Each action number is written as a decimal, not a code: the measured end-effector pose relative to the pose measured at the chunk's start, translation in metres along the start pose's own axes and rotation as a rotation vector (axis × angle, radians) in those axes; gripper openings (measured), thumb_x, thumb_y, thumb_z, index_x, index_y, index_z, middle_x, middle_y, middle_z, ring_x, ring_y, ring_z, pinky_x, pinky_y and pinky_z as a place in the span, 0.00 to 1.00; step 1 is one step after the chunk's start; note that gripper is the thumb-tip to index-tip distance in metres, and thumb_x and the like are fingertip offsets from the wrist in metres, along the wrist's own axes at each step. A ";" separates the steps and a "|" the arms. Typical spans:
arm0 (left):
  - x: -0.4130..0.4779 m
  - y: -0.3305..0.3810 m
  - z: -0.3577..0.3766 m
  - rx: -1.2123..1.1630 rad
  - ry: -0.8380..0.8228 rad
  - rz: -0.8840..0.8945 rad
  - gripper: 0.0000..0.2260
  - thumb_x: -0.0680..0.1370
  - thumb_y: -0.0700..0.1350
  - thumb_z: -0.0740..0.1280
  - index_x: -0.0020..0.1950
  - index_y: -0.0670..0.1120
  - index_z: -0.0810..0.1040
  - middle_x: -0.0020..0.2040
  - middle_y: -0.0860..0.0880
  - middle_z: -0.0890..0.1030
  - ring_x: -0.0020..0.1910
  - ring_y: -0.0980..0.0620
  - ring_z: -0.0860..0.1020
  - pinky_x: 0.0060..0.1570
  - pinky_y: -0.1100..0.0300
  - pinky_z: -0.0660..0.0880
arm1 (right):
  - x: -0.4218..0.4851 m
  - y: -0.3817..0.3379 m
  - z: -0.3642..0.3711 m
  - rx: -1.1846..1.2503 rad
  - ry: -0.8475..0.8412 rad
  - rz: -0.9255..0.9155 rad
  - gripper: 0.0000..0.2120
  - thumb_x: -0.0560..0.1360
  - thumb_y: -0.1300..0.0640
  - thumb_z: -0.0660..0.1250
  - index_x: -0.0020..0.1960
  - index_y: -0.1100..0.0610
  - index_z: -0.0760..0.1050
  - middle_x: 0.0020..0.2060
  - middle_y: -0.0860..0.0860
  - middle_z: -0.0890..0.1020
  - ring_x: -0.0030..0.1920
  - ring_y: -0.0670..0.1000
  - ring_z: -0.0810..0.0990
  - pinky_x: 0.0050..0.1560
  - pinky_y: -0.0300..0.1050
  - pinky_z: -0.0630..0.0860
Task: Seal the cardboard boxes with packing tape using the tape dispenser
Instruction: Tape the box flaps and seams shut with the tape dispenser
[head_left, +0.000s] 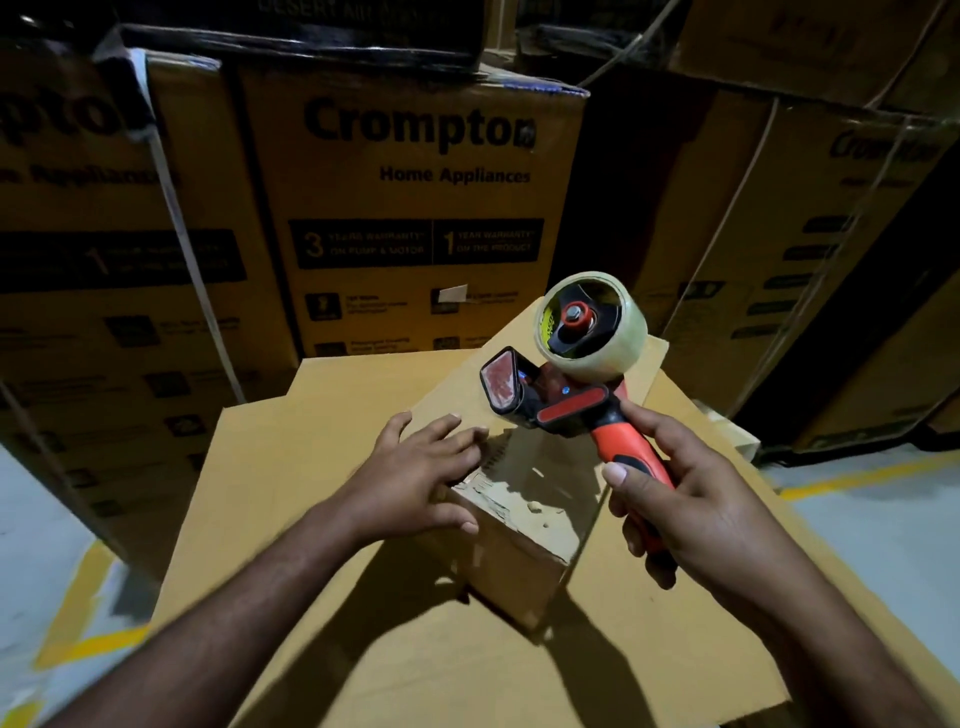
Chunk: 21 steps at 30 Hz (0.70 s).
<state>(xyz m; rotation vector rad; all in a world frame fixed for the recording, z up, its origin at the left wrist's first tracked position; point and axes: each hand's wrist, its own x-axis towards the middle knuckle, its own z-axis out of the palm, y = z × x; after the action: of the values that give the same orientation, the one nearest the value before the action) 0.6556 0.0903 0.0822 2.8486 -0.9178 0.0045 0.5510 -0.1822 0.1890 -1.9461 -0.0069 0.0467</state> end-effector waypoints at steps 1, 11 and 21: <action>-0.001 -0.003 0.000 -0.016 0.023 0.010 0.41 0.71 0.75 0.56 0.81 0.58 0.60 0.78 0.64 0.48 0.81 0.57 0.43 0.78 0.38 0.39 | 0.001 0.002 -0.003 0.009 -0.018 -0.002 0.27 0.79 0.55 0.68 0.72 0.34 0.65 0.43 0.61 0.78 0.32 0.55 0.78 0.28 0.49 0.74; -0.036 -0.030 -0.030 -0.125 -0.168 -0.090 0.35 0.76 0.52 0.74 0.78 0.64 0.59 0.77 0.69 0.54 0.79 0.65 0.45 0.77 0.51 0.38 | -0.001 0.009 -0.022 0.053 -0.168 -0.046 0.29 0.79 0.57 0.68 0.71 0.31 0.66 0.43 0.62 0.78 0.32 0.55 0.78 0.28 0.48 0.73; -0.023 0.032 -0.086 -1.310 0.358 -0.811 0.23 0.83 0.59 0.61 0.56 0.40 0.83 0.49 0.44 0.87 0.43 0.48 0.84 0.48 0.50 0.82 | -0.008 0.018 -0.005 -0.104 -0.167 -0.234 0.29 0.76 0.47 0.69 0.66 0.19 0.61 0.45 0.49 0.80 0.30 0.54 0.78 0.30 0.48 0.75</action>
<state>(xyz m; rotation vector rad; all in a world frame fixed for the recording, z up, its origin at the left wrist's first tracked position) 0.6221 0.0898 0.1706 1.6628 0.3213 -0.1205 0.5433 -0.1932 0.1747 -2.0275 -0.3527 0.0541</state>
